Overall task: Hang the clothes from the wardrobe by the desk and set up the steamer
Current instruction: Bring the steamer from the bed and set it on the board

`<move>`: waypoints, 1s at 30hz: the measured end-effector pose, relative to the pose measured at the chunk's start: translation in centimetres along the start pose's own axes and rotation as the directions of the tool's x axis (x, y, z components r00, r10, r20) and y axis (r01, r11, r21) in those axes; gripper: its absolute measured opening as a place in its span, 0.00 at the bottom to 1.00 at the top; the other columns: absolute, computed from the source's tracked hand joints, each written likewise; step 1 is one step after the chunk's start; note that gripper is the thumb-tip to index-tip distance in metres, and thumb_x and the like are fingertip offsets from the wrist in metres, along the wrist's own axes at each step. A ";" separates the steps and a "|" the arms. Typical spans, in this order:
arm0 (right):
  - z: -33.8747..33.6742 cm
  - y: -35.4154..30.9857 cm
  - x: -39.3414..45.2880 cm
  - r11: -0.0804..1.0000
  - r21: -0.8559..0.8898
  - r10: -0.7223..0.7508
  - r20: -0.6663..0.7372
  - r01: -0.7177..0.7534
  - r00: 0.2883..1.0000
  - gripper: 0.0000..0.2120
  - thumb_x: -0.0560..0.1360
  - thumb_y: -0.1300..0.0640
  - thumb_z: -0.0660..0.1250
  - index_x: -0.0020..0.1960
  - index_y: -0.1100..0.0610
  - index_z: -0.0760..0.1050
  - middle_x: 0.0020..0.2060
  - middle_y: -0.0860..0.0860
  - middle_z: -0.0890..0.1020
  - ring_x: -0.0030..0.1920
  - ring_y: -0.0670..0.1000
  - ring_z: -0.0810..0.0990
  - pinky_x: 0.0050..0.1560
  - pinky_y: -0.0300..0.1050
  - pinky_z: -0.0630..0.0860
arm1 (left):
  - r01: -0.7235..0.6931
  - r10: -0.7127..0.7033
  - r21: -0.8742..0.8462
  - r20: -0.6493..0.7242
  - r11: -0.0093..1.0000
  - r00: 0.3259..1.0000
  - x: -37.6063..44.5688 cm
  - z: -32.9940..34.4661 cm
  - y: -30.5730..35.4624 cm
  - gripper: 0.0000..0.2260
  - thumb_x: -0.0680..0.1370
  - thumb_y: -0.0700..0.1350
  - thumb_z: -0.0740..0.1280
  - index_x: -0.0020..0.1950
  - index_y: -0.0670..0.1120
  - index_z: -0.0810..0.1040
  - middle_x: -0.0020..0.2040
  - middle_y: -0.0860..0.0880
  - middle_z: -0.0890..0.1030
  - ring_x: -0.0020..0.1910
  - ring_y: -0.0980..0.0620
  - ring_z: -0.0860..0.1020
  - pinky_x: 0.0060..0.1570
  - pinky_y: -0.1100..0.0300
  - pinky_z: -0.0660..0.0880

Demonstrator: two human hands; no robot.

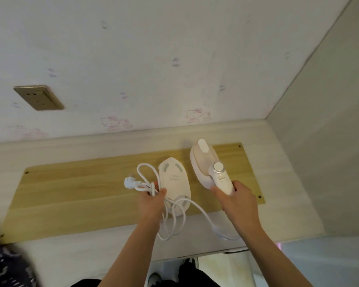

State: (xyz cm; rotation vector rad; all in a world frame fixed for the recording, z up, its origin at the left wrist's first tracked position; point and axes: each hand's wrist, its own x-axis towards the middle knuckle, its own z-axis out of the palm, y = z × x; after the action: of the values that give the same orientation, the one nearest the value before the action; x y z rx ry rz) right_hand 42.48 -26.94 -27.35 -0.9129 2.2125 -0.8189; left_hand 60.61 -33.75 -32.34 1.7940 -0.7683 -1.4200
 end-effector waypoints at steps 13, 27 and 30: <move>-1.6 0.8 2.5 0.998 0.012 0.062 -0.004 -0.062 0.998 0.13 0.69 0.46 0.72 0.43 0.54 0.75 0.35 0.49 0.80 0.36 0.49 0.80 0.30 0.39 0.67 | 0.079 -0.079 0.039 0.007 0.996 0.997 1.7 4.6 -0.1 0.06 0.76 0.36 0.69 0.52 0.41 0.80 0.42 0.44 0.81 0.41 0.48 0.79 0.44 0.53 0.75; -0.7 0.4 2.5 0.998 0.024 0.061 0.015 -0.062 0.998 0.12 0.68 0.46 0.72 0.42 0.53 0.74 0.35 0.49 0.80 0.37 0.50 0.80 0.32 0.42 0.71 | 0.054 -0.062 0.106 0.073 0.993 0.995 1.6 3.6 -0.7 0.06 0.75 0.37 0.69 0.50 0.45 0.77 0.45 0.43 0.81 0.43 0.46 0.81 0.42 0.54 0.77; -0.3 0.4 2.2 0.999 0.018 0.050 0.018 -0.051 0.999 0.13 0.68 0.46 0.72 0.42 0.54 0.75 0.35 0.50 0.80 0.36 0.51 0.80 0.31 0.41 0.70 | 0.027 -0.033 0.101 0.058 0.995 0.998 1.5 2.7 -0.6 0.06 0.75 0.37 0.68 0.51 0.44 0.78 0.44 0.43 0.81 0.42 0.46 0.80 0.40 0.55 0.76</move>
State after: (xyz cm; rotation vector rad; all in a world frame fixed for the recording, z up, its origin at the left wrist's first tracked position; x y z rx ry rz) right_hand 40.81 -28.32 -28.14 -0.8484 2.1997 -0.8037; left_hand 58.33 -35.06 -34.02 1.8528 -0.8610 -1.4837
